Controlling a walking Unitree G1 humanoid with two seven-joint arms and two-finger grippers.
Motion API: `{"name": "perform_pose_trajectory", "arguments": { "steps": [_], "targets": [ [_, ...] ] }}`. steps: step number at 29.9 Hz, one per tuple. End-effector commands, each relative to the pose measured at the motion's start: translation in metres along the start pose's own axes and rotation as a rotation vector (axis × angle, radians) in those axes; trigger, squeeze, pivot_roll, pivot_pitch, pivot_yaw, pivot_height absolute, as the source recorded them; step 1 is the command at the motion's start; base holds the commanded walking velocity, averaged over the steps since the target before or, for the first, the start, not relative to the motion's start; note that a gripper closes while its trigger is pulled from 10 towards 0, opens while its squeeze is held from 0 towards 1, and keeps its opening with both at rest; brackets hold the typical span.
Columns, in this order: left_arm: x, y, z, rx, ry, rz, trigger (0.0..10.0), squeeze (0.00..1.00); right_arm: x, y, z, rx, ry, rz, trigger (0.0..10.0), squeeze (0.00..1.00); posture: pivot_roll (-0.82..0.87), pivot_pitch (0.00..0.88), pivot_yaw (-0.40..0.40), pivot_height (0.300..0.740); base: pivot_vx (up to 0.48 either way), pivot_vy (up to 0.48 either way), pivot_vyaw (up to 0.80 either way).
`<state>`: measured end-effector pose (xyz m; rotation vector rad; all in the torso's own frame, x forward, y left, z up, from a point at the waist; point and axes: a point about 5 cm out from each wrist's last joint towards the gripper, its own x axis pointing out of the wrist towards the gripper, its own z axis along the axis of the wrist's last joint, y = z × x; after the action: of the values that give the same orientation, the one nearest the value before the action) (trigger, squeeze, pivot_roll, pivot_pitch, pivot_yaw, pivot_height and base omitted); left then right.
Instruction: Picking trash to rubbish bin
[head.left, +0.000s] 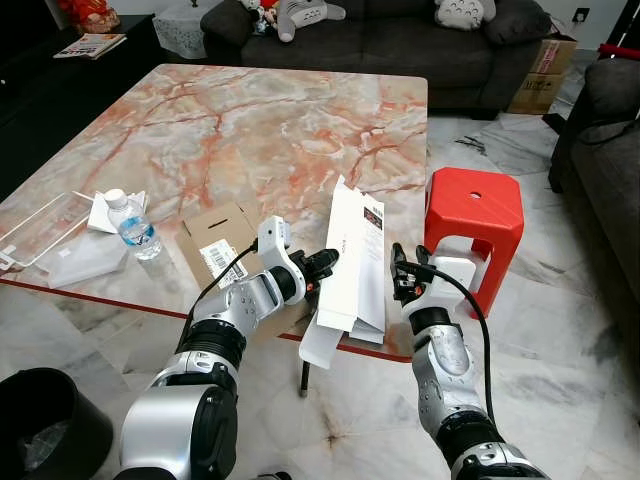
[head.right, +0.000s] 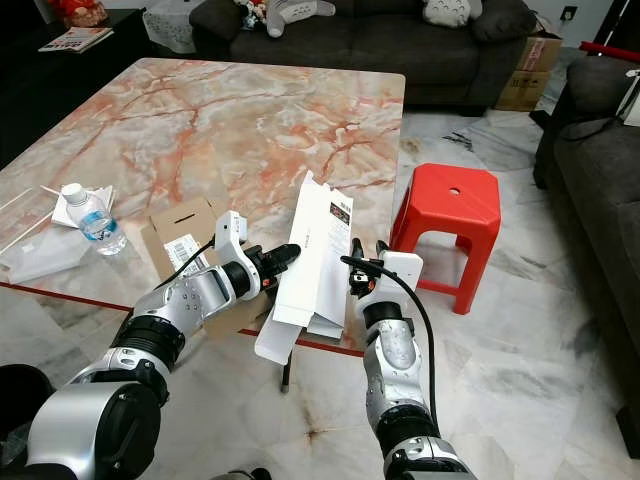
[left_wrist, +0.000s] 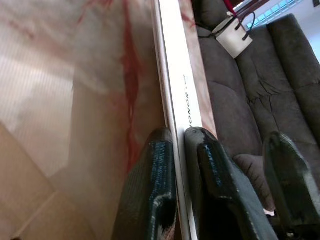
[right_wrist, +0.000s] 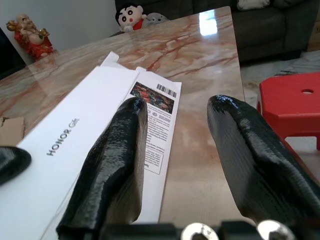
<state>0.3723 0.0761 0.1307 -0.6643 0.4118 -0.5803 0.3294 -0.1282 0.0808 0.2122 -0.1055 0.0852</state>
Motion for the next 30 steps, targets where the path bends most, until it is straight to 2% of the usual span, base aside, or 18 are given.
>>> {"name": "perform_pose_trajectory", "arguments": {
  "steps": [1,8,10,11,12,13,16,19,21,22,25,26,27,30],
  "targets": [
    [-0.002,0.002,-0.001,0.027,-0.005,0.010,0.0,0.00,0.002,0.002,0.000,0.010,0.005,-0.004,10.0,0.00,0.17,0.061,0.063,0.740,0.000,0.000,0.00],
    [-0.001,-0.004,0.010,0.038,-0.099,-0.017,0.0,0.00,0.003,-0.003,0.005,0.004,-0.016,-0.018,10.0,0.00,0.17,0.055,0.062,0.740,0.000,0.000,0.00],
    [-0.002,-0.011,0.023,0.061,-0.192,-0.040,0.0,0.00,0.007,-0.012,0.017,-0.002,-0.064,-0.045,10.0,0.00,0.16,0.054,0.059,0.740,0.000,0.000,0.00],
    [-0.002,-0.012,0.026,0.078,-0.213,-0.043,1.2,0.00,0.009,-0.015,0.022,-0.004,-0.081,-0.055,10.0,0.00,0.16,0.054,0.059,0.740,0.000,0.000,0.00],
    [-0.002,-0.013,0.028,0.091,-0.223,-0.044,1.2,0.00,0.010,-0.017,0.024,-0.005,-0.090,-0.061,10.0,0.00,0.16,0.054,0.059,0.740,0.000,0.000,0.00],
    [-0.002,-0.015,0.030,0.105,-0.243,-0.043,10.0,0.00,0.011,-0.021,0.030,-0.019,-0.111,-0.067,10.0,0.00,0.16,0.054,0.058,0.740,0.000,0.000,0.00],
    [-0.004,-0.018,0.036,0.150,-0.301,-0.039,10.0,0.00,0.015,-0.030,0.044,-0.042,-0.159,-0.088,10.0,0.00,0.16,0.054,0.058,0.740,0.000,0.000,0.00],
    [-0.006,-0.021,0.042,0.250,-0.359,-0.014,10.0,0.00,0.017,-0.036,0.052,-0.071,-0.186,-0.116,10.0,0.00,0.16,0.049,0.057,0.740,0.000,0.000,0.00],
    [-0.007,-0.022,0.044,0.336,-0.381,0.011,10.0,0.00,0.017,-0.037,0.056,-0.082,-0.203,-0.128,10.0,0.00,0.16,0.048,0.057,0.740,0.000,0.000,0.00],
    [-0.009,-0.023,0.045,0.429,-0.401,0.034,10.0,0.00,0.017,-0.036,0.058,-0.093,-0.210,-0.129,10.0,0.00,0.16,0.047,0.057,0.740,0.000,0.000,0.00],
    [-0.011,-0.026,0.047,0.593,-0.446,0.066,10.0,0.00,0.017,-0.032,0.059,-0.097,-0.218,-0.125,10.0,0.00,0.16,0.048,0.057,0.740,0.000,0.000,0.00],
    [-0.012,-0.029,0.049,0.687,-0.479,0.089,10.0,0.00,0.016,-0.030,0.058,-0.094,-0.219,-0.123,10.0,0.00,0.16,0.048,0.057,0.740,0.000,0.000,0.00],
    [-0.013,-0.030,0.050,0.741,-0.501,0.107,10.0,0.00,0.016,-0.029,0.058,-0.091,-0.218,-0.124,10.0,0.00,0.16,0.048,0.057,0.740,0.000,0.000,0.00],
    [-0.014,-0.030,0.050,0.811,-0.530,0.140,10.0,0.00,0.017,-0.027,0.058,-0.089,-0.219,-0.127,10.0,0.00,0.16,0.047,0.057,0.740,0.000,0.000,0.00]
  ]
}}
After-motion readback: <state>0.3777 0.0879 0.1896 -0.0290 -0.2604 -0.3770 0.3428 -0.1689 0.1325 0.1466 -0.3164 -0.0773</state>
